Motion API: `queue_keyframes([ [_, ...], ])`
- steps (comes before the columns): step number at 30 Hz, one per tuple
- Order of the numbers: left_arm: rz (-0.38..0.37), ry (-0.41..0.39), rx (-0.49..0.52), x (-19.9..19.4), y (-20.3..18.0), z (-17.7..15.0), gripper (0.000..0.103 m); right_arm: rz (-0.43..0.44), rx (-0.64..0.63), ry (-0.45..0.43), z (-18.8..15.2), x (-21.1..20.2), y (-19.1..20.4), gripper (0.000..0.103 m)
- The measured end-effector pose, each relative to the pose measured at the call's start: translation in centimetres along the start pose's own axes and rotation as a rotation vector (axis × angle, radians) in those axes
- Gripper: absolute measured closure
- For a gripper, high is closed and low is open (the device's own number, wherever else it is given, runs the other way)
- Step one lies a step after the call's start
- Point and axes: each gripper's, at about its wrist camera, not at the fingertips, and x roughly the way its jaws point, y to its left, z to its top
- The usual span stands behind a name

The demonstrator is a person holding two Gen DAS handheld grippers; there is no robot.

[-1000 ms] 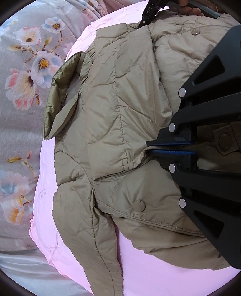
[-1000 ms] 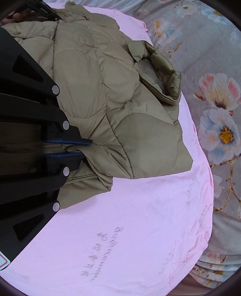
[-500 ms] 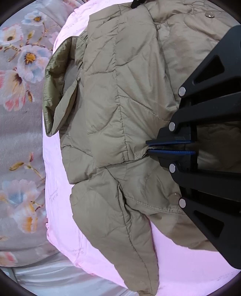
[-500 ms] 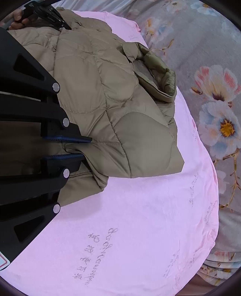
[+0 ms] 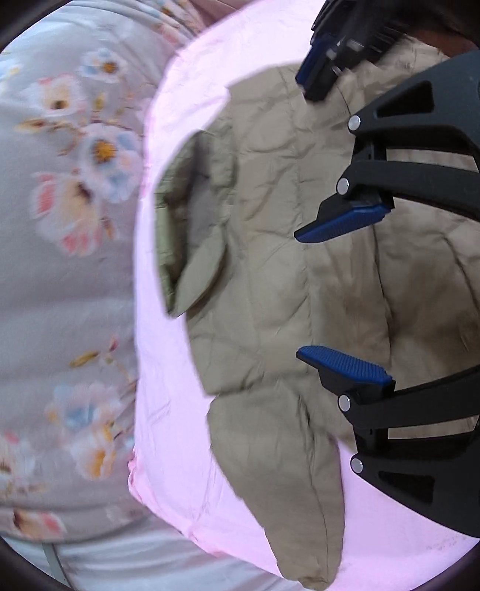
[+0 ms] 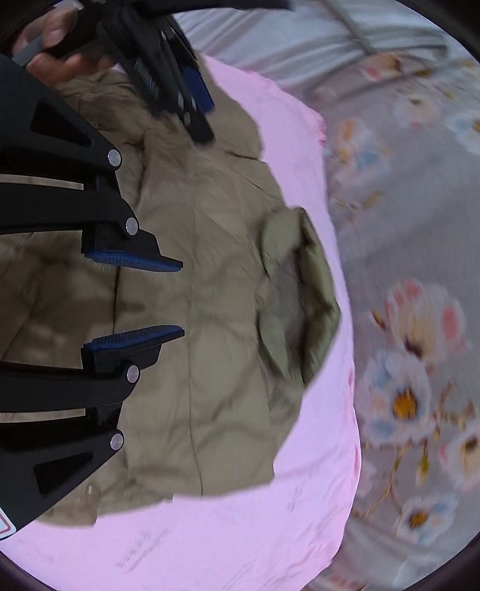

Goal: Fold large clothes

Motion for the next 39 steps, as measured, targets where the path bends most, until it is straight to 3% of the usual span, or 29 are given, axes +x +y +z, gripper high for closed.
queue_keyframes([
  [3,0.051,0.048,-0.002,3.2,-0.7,-1.4,0.047,-0.032,-0.031,0.05,-0.9,3.0,1.3,0.072],
  [6,0.049,0.051,-0.031,5.0,0.0,-3.6,0.042,-0.051,-0.031,0.076,-2.5,5.5,1.1,0.073],
  [15,0.071,0.033,-0.033,5.2,-0.2,-4.4,0.038,-0.098,-0.07,0.029,-3.9,5.9,1.5,0.073],
  [21,0.008,0.0,-0.121,4.1,1.6,-4.2,0.033,-0.084,-0.052,0.029,-3.8,6.1,1.3,0.073],
  [23,-0.036,-0.009,-0.195,2.5,3.9,-4.2,0.033,-0.082,-0.048,0.029,-3.8,6.0,1.2,0.073],
  [25,-0.075,-0.014,-0.281,0.9,7.0,-4.2,0.025,-0.081,-0.045,0.027,-3.8,6.0,1.1,0.073],
  [27,-0.065,-0.029,-0.383,-0.9,11.5,-4.4,0.022,-0.081,-0.042,0.025,-3.8,5.9,1.1,0.073],
  [29,-0.008,-0.044,-0.459,-2.2,16.5,-4.7,0.019,-0.086,-0.043,0.02,-3.8,5.8,1.1,0.072],
  [31,0.097,-0.049,-0.53,-2.8,21.6,-5.3,0.019,-0.09,-0.042,0.017,-3.9,5.7,1.1,0.07],
  [34,0.209,-0.01,-0.681,-2.7,29.8,-7.3,0.019,-0.091,-0.04,0.017,-3.9,5.7,1.1,0.069],
  [39,0.262,0.018,-0.925,-2.1,39.9,-10.7,0.02,-0.094,-0.043,0.017,-3.9,5.7,1.0,0.069],
])
